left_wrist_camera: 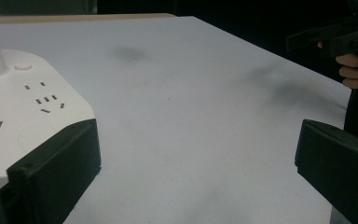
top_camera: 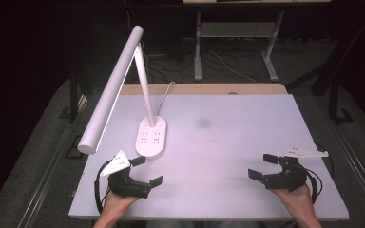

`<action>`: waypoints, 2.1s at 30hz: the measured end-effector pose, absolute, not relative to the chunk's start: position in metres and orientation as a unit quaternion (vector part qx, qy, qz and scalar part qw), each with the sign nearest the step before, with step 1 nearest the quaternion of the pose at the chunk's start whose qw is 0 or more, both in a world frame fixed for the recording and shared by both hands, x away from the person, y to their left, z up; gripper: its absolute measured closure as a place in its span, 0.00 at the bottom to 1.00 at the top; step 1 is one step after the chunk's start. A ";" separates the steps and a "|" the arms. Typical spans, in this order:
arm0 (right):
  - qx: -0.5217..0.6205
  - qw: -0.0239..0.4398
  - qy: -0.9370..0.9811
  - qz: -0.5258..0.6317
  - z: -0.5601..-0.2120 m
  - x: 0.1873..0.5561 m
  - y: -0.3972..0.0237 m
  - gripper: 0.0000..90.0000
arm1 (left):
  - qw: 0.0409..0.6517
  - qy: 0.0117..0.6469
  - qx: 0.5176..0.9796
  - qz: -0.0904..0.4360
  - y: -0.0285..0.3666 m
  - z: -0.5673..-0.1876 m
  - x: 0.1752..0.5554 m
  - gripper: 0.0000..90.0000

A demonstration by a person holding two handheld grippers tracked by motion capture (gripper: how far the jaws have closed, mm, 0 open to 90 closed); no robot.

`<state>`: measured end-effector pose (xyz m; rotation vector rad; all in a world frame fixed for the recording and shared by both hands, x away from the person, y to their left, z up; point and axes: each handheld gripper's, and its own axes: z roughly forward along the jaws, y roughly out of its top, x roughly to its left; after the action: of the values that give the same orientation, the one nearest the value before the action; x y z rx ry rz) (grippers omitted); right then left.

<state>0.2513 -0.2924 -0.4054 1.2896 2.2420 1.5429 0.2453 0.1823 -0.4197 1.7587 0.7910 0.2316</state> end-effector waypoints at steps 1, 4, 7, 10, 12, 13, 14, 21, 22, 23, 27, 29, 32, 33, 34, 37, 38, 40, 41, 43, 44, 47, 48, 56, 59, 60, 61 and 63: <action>0.428 0.061 0.744 0.510 -0.406 0.252 -0.292 0.01 | 0.564 0.336 0.748 0.098 0.182 -0.419 0.245 0.00; 0.429 0.057 0.744 0.509 -0.406 0.251 -0.292 0.01 | 0.565 0.336 0.747 0.099 0.182 -0.419 0.245 0.00; 0.429 0.058 0.747 0.505 -0.407 0.251 -0.292 0.01 | 0.565 0.336 0.747 0.100 0.182 -0.419 0.245 0.00; 0.428 0.059 0.754 0.495 -0.408 0.252 -0.291 0.01 | 0.566 0.334 0.747 0.101 0.181 -0.419 0.245 0.00; 0.430 0.055 0.754 0.493 -0.408 0.252 -0.292 0.01 | 0.567 0.333 0.746 0.101 0.181 -0.419 0.245 0.00; 0.429 0.056 0.754 0.493 -0.408 0.252 -0.292 0.01 | 0.567 0.334 0.746 0.102 0.181 -0.419 0.245 0.00; 0.434 0.052 0.752 0.493 -0.408 0.252 -0.293 0.01 | 0.568 0.333 0.746 0.101 0.181 -0.419 0.245 0.00; 0.435 0.051 0.751 0.494 -0.409 0.253 -0.295 0.01 | 0.568 0.335 0.745 0.102 0.181 -0.419 0.244 0.00; 0.436 0.050 0.751 0.493 -0.410 0.253 -0.296 0.01 | 0.568 0.335 0.745 0.102 0.182 -0.419 0.244 0.00; 0.437 0.049 0.752 0.492 -0.410 0.253 -0.296 0.01 | 0.568 0.336 0.744 0.102 0.182 -0.419 0.244 0.00; 0.437 0.049 0.753 0.490 -0.409 0.253 -0.297 0.01 | 0.568 0.338 0.744 0.101 0.182 -0.419 0.244 0.00; 0.440 0.045 0.752 0.489 -0.408 0.252 -0.297 0.01 | 0.568 0.337 0.744 0.101 0.181 -0.419 0.244 0.00; 0.436 0.045 0.756 0.486 -0.406 0.252 -0.297 0.01 | 0.567 0.336 0.745 0.101 0.181 -0.419 0.244 0.00; 0.435 0.045 0.756 0.486 -0.405 0.253 -0.296 0.01 | 0.567 0.337 0.745 0.101 0.181 -0.419 0.244 0.00; 0.434 0.044 0.758 0.485 -0.404 0.253 -0.296 0.01 | 0.567 0.337 0.745 0.101 0.181 -0.419 0.244 0.00; 0.429 0.042 0.764 0.481 -0.400 0.255 -0.293 0.01 | 0.567 0.338 0.744 0.102 0.181 -0.419 0.244 0.00; 0.427 0.041 0.766 0.480 -0.399 0.256 -0.292 0.01 | 0.567 0.338 0.744 0.102 0.181 -0.419 0.244 0.00; 0.421 0.043 0.768 0.480 -0.396 0.258 -0.290 0.01 | 0.566 0.338 0.745 0.102 0.182 -0.419 0.244 0.00; 0.419 0.044 0.771 0.478 -0.394 0.259 -0.289 0.01 | 0.566 0.338 0.745 0.102 0.181 -0.419 0.244 0.00; 0.414 0.045 0.773 0.478 -0.391 0.261 -0.287 0.01 | 0.566 0.337 0.746 0.101 0.181 -0.419 0.244 0.00; 0.412 0.045 0.775 0.478 -0.389 0.262 -0.286 0.01 | 0.566 0.337 0.746 0.101 0.181 -0.419 0.244 0.00; 0.408 0.044 0.779 0.474 -0.384 0.265 -0.282 0.01 | 0.566 0.336 0.746 0.101 0.181 -0.419 0.244 0.00; 0.405 0.046 0.781 0.474 -0.383 0.266 -0.281 0.01 | 0.566 0.336 0.746 0.101 0.181 -0.419 0.244 0.00; 0.395 0.044 0.787 0.472 -0.374 0.274 -0.272 0.01 | 0.568 0.337 0.744 0.101 0.181 -0.419 0.244 0.00; 0.390 0.045 0.791 0.470 -0.371 0.278 -0.268 0.01 | 0.568 0.338 0.744 0.100 0.181 -0.419 0.244 0.00; 0.389 0.043 0.792 0.469 -0.370 0.279 -0.267 0.01 | 0.568 0.337 0.744 0.101 0.181 -0.419 0.244 0.00; 0.388 0.042 0.792 0.469 -0.369 0.280 -0.265 0.01 | 0.568 0.337 0.744 0.100 0.181 -0.419 0.244 0.00; 0.385 0.042 0.795 0.467 -0.367 0.284 -0.262 0.01 | 0.568 0.337 0.744 0.100 0.181 -0.419 0.244 0.00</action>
<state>0.2835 -0.2619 -0.3671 1.1772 2.4330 1.4309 0.2440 0.1807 -0.4195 1.7484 0.7917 0.2348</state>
